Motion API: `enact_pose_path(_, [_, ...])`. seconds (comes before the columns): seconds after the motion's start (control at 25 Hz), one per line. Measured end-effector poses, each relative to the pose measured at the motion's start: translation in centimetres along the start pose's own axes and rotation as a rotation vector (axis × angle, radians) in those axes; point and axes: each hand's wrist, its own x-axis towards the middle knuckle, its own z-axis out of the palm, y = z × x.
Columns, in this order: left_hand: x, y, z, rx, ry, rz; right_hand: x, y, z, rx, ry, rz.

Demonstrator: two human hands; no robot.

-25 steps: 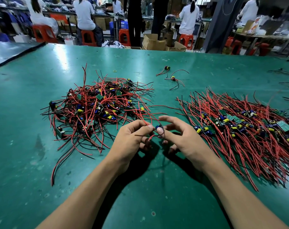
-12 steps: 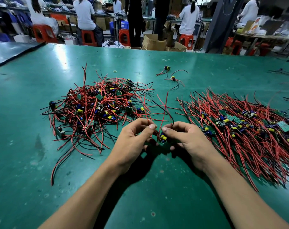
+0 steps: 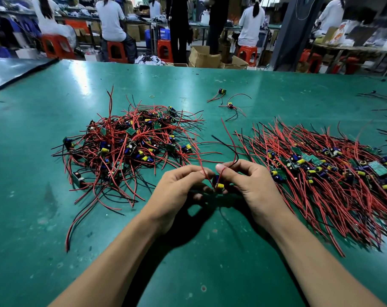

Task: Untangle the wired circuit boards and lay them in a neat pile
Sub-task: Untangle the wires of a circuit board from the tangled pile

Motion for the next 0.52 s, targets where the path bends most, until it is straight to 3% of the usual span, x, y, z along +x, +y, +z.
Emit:
enact_pose_path(0.32, [-0.38, -0.43, 0.29, 0.313, -0.131, 0.054, -0.08, -0.26, 0.28, 0.063, 0.024, -0.029])
enact_pose_path(0.52, [-0.56, -0.21, 0.17, 0.288, -0.133, 0.068, -0.16, -0.38, 0.26, 0.042, 0.021, -0.001])
